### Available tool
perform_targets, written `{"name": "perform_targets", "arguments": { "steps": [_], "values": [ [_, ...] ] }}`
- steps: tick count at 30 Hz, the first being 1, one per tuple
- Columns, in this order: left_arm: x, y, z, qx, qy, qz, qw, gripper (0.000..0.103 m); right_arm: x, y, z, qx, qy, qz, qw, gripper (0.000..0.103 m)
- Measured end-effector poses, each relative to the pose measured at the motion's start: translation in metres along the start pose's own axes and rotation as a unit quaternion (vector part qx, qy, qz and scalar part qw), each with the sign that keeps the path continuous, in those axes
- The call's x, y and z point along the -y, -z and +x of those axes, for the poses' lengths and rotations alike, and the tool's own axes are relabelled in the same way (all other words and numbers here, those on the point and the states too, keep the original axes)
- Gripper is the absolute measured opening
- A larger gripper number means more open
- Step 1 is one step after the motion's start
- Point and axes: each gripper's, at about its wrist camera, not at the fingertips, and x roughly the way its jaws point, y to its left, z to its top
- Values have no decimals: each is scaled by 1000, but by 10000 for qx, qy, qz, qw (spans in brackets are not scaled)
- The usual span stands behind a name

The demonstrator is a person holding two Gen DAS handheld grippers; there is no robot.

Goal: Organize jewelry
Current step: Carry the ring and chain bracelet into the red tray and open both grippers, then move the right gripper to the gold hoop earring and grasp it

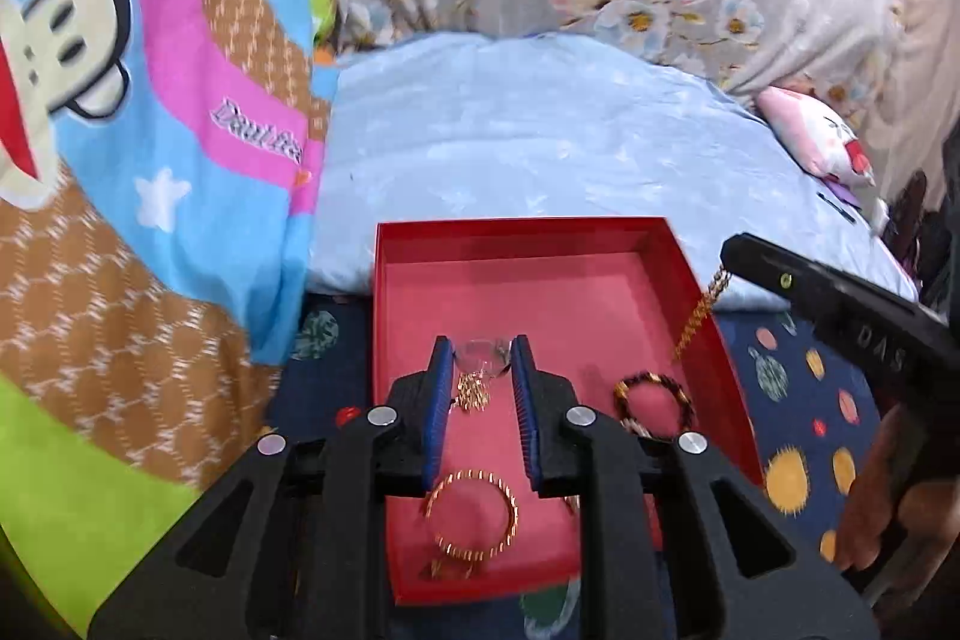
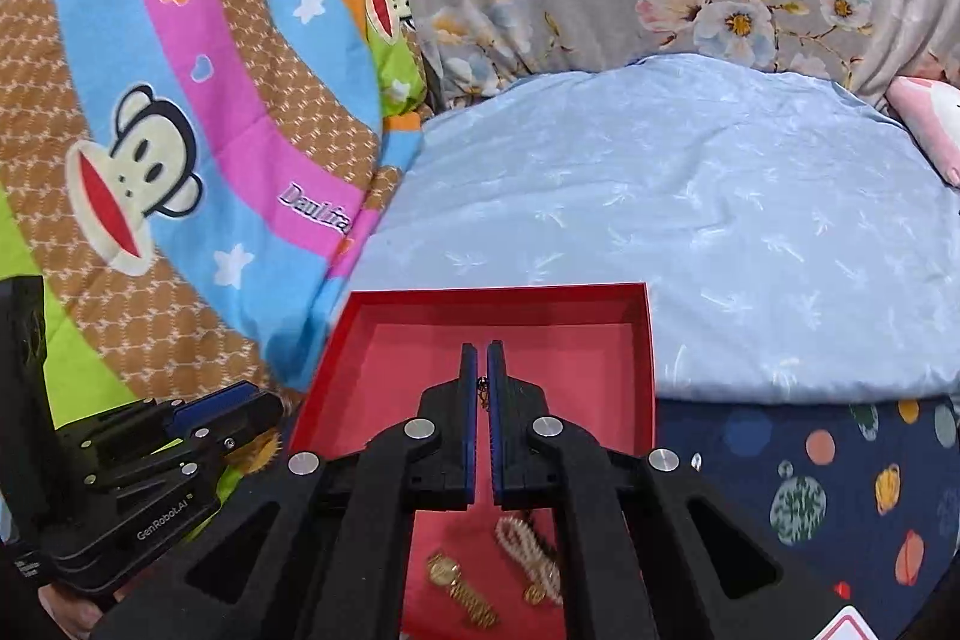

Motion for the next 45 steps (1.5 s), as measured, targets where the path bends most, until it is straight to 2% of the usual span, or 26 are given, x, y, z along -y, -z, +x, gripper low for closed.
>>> {"name": "perform_targets", "arguments": {
  "steps": [5, 7, 9, 11, 12, 13, 14, 18, 22, 27, 30, 38, 41, 45],
  "values": [
    [1, -5, 33, -102, -204, 7, 9997, 19, 1, -5, 36, -145, 143, -126, 9997, 3],
    [1, -6, 41, -115, -205, 1, 9997, 20, 3, -4, 46, -187, 155, -131, 9996, 3],
    [1, -7, 45, -54, -363, -7, 9993, 23, 4, -4, 51, -181, 166, -124, 9996, 4],
    [-3, -7, 44, -17, -443, -107, 9990, 38, 4, -2, 50, -148, 146, -83, 9997, 15],
    [-6, -9, 43, 5, -460, -164, 9988, 49, 5, -1, 48, -121, 135, -59, 9998, 18],
    [-9, -8, 40, 56, -481, -225, 9986, 53, 6, 1, 43, -59, 138, -6, 9999, 26],
    [-10, -8, 37, 85, -496, -240, 9984, 53, 7, 2, 37, -4, 122, 33, 9999, 29],
    [-11, -1, 16, 183, -665, -156, 9975, 55, 7, 9, 14, 113, 20, 109, 9999, 30],
    [-8, 14, -13, 233, -699, -119, 9972, 66, 2, 25, -23, 209, -129, 125, 9996, 31],
    [-7, 45, -53, 139, -573, -235, 9980, 76, 0, 63, -72, 147, -371, 244, 9989, 32],
    [-5, 67, -69, 42, -483, -297, 9984, 77, 3, 92, -95, 16, -529, 446, 9976, 33],
    [13, 145, -88, -513, -377, -187, 9978, 77, 14, 187, -136, -504, -510, 970, 9927, 34],
    [19, 170, -86, -766, -212, -259, 9965, 77, 26, 223, -139, -767, -273, 1160, 9899, 34],
    [37, 200, -83, -965, -115, -157, 9951, 77, 41, 249, -132, -994, 95, 1209, 9876, 34]
  ]
}}
